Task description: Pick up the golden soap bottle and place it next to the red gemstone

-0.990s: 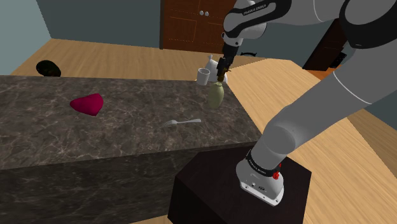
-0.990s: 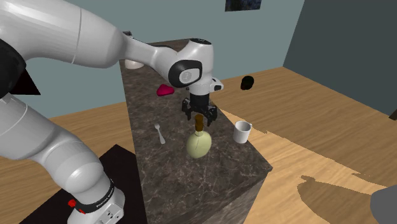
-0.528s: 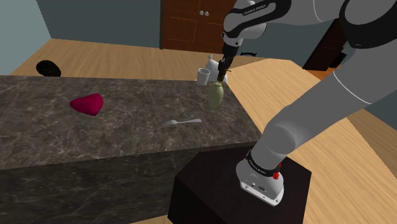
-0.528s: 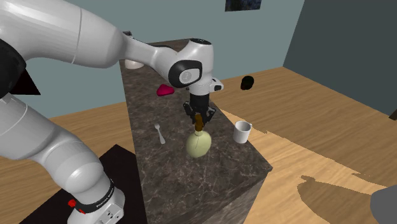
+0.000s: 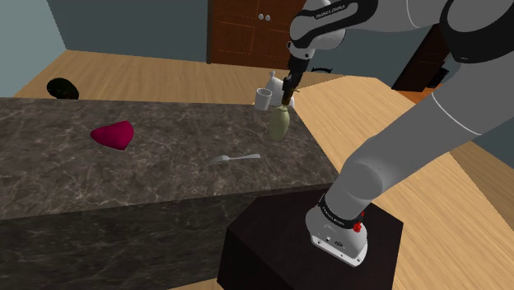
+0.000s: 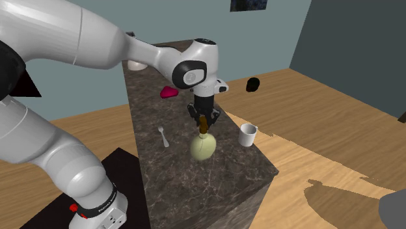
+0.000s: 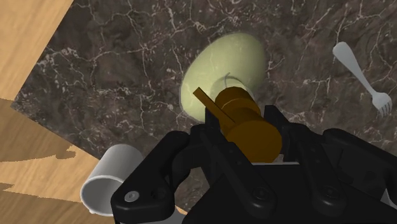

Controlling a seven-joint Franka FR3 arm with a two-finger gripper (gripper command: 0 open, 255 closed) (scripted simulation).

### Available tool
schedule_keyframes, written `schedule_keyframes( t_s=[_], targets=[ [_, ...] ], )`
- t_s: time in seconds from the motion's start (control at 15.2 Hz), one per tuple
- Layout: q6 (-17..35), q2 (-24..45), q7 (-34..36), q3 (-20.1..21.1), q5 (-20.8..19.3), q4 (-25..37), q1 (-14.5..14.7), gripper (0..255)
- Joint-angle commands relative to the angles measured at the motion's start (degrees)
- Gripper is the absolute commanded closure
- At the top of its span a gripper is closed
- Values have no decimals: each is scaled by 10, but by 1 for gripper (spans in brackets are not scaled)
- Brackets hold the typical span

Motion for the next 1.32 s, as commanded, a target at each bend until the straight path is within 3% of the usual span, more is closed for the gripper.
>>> schedule_keyframes(
  t_s=[0.0, 1.25],
  targets=[
    [-12, -4, 1, 1, -1, 8, 0, 255],
    [-162, -35, 7, 16, -2, 128, 2, 255]
  ],
)
